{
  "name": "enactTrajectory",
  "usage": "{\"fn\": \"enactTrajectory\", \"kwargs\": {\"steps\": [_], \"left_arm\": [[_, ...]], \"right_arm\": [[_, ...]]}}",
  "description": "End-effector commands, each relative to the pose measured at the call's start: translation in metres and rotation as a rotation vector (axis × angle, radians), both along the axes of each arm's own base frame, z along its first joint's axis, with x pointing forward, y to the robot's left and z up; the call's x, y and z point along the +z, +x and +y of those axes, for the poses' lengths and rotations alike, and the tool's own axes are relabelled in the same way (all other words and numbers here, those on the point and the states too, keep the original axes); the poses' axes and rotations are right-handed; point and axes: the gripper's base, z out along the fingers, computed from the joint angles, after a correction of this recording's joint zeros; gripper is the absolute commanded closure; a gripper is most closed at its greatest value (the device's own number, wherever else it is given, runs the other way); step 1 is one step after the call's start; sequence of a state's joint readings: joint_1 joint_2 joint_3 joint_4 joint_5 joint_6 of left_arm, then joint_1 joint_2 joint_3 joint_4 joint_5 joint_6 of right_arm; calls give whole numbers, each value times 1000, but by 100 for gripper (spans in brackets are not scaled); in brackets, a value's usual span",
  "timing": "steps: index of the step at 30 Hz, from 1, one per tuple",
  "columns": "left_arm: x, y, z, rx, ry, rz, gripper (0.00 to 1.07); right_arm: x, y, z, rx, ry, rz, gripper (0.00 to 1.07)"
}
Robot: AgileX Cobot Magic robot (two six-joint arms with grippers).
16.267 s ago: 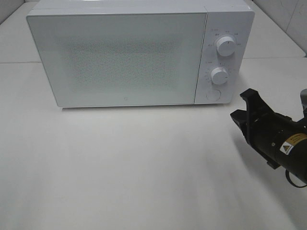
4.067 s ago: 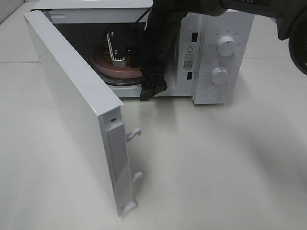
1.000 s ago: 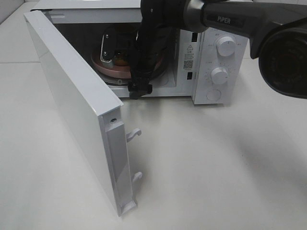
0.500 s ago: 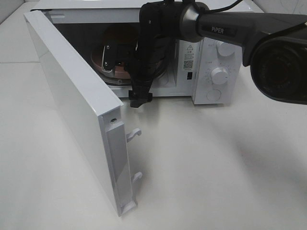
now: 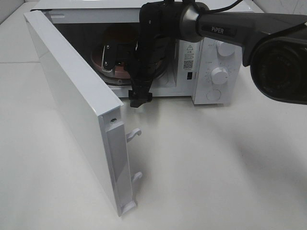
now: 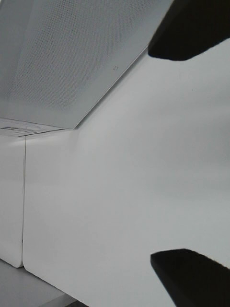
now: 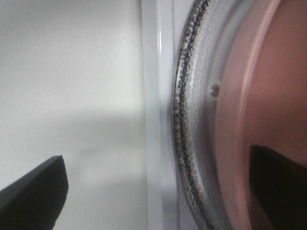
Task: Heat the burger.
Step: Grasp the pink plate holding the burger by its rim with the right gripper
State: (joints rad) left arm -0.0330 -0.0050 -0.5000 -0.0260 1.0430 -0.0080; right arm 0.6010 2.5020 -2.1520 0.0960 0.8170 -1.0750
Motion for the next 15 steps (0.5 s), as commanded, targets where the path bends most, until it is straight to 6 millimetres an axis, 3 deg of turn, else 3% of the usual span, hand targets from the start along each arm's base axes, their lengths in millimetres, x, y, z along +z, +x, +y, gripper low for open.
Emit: {"fn": "enactTrajectory", "kwargs": {"steps": [1,5,7,8,10,13,14,15], "left_arm": [[0,-2,0,2,-9,-22,6],[0,-2,0,2,-9,-22,6],[0,-2,0,2,-9,-22,6],[0,-2,0,2,-9,-22,6],[0,-2,0,2,-9,-22,6],[0,-2,0,2,-9,-22,6],[0,-2,0,2,-9,-22,6],[0,-2,0,2,-9,-22,6]], "right_arm": [[-5,0,-1,6,-10,16,11],[-5,-1,-1,8,-13,20,17],[-6,-1,-1,14,-18,24,30],[-6,-1,-1,14,-18,24,30],[-6,-1,-2,17,-20,25,70],[-6,-1,-2,17,-20,25,78],[-4,-1,-2,17,-19,24,99],[-2,-2,-2,18,-23,27,107]]}}
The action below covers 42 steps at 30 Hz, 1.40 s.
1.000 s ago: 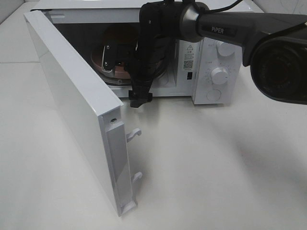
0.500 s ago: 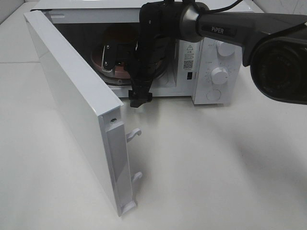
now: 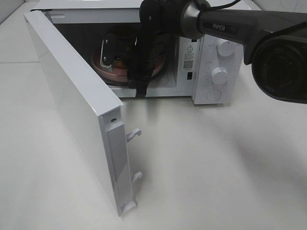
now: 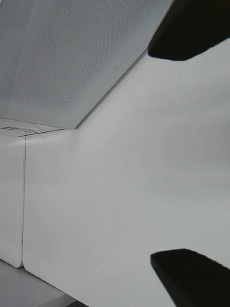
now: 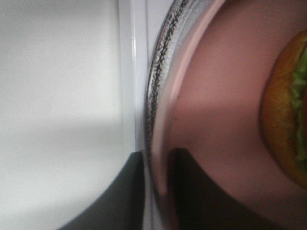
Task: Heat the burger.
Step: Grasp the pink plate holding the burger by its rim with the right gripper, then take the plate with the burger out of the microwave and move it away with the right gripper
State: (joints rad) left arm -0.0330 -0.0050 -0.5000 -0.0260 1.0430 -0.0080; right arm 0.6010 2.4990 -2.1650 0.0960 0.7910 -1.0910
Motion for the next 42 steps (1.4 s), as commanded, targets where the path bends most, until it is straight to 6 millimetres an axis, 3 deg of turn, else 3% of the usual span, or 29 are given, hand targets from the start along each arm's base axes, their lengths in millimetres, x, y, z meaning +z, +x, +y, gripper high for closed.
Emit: {"fn": "enactTrajectory", "kwargs": {"steps": [1,19,42], "left_arm": [[0,-2,0,2,-9,-22,6],[0,-2,0,2,-9,-22,6],[0,-2,0,2,-9,-22,6]], "right_arm": [[-8,-5,-4,6,-42,67,107],[8,-21,-14,77,-144,191,107],[46,-48,-29,99,-171,156,107]]}}
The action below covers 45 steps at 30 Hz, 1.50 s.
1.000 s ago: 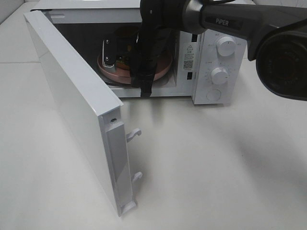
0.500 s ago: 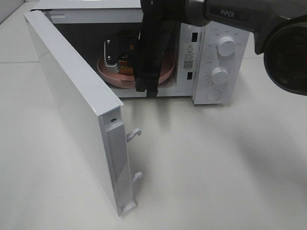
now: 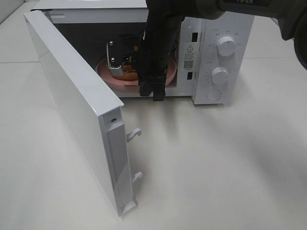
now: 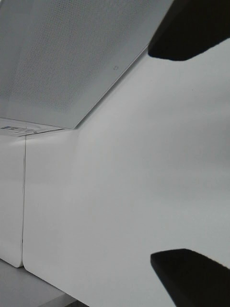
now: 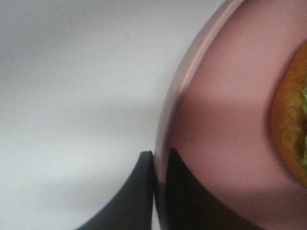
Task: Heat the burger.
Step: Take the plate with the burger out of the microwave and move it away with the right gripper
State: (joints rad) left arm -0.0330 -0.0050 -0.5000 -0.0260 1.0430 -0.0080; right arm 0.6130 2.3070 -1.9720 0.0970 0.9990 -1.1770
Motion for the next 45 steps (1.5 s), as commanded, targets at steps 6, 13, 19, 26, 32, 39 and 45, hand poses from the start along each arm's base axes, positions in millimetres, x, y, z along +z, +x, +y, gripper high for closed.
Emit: {"fn": "enactTrajectory", "kwargs": {"steps": [6,13,19,26,32,39,45], "left_arm": [[0,-2,0,2,-9,-22,6],[0,-2,0,2,-9,-22,6],[0,-2,0,2,-9,-22,6],[0,-2,0,2,-9,-22,7],[0,-2,0,2,-9,-22,7],[0,-2,0,2,-9,-22,7],[0,-2,0,2,-9,-22,7]], "right_arm": [[16,-8,-4,2,-36,-9,107],[20,-22,-9,12,-45,-9,107],[25,-35,-19,12,-52,-7,107],[38,-50,-30,9,-45,-24,107],[52,-65,-42,4,-5,-85,107],[62,-81,-56,-17,15,-135,107],[65,-92,-63,-28,21,-137,107]]}}
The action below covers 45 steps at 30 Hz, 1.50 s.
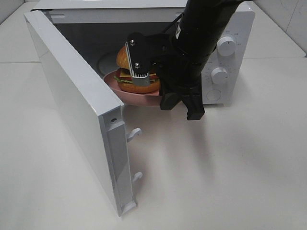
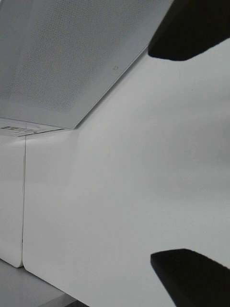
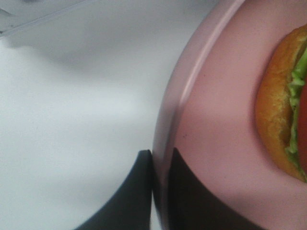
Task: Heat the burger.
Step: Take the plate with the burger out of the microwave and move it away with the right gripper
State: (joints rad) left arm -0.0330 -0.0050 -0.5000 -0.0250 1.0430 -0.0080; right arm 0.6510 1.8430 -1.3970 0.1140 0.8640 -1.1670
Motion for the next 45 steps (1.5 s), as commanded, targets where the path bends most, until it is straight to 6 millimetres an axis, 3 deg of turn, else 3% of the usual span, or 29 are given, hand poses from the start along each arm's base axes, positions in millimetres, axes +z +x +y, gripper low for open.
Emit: {"fn": "enactTrajectory", "kwargs": {"steps": [1,21,45], "left_arm": [[0,-2,0,2,-9,-22,7],[0,-2,0,2,-9,-22,7],[0,-2,0,2,-9,-22,7]], "right_arm": [[14,4,-14,-40,1,-132,107],[27,-54,-58,-45,138,-334,107],[48,-100,-101,-76,134,-454,107]]}}
